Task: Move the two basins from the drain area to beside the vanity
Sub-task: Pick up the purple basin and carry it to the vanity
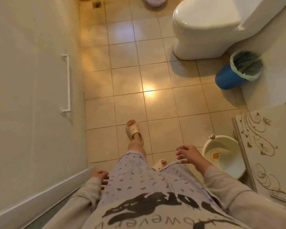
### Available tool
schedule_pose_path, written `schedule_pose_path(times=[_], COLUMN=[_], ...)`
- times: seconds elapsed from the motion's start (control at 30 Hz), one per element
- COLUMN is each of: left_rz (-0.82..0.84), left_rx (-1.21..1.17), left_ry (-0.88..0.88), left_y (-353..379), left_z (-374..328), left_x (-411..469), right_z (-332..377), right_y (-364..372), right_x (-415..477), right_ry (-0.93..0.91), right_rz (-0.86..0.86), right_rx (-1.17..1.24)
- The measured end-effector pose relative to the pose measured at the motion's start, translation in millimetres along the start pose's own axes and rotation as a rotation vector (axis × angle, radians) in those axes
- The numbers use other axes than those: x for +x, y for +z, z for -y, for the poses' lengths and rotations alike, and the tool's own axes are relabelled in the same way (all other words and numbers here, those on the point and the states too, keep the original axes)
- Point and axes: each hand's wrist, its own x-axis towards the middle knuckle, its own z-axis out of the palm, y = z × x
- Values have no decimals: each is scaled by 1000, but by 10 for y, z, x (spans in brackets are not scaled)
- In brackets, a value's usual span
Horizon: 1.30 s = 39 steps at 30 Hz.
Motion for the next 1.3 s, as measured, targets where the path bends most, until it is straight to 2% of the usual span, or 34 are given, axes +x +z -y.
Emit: schedule_pose_path(times=[0.1,0.23,0.53,0.77,1.0,1.17,1.3], left_rz=[-7,-32,14,56,14,-17,-7], left_rx=[-74,-88,17,-102,-114,-147,-179], left_ry=[-53,-51,183,309,165,-33,-134], left_y=[-127,-346,-883,-1054,-989,-910,-903], left_z=[-177,-757,-2956,-4219,-4776,-4956,-5289], left_x=[161,384,343,290,623,707,678], right_z=[259,657,1433,2063,3303,4536,5573], right_y=[59,46,-51,-133,-347,-748,-1043], right_x=[160,394,722,1115,1866,2274,2579], right_ry=[37,101,178,186,112,39,-117], right_rz=[17,-16,-122,-94,-33,-34,2], right_rx=[-22,42,46,-89,-206,-256,-274])
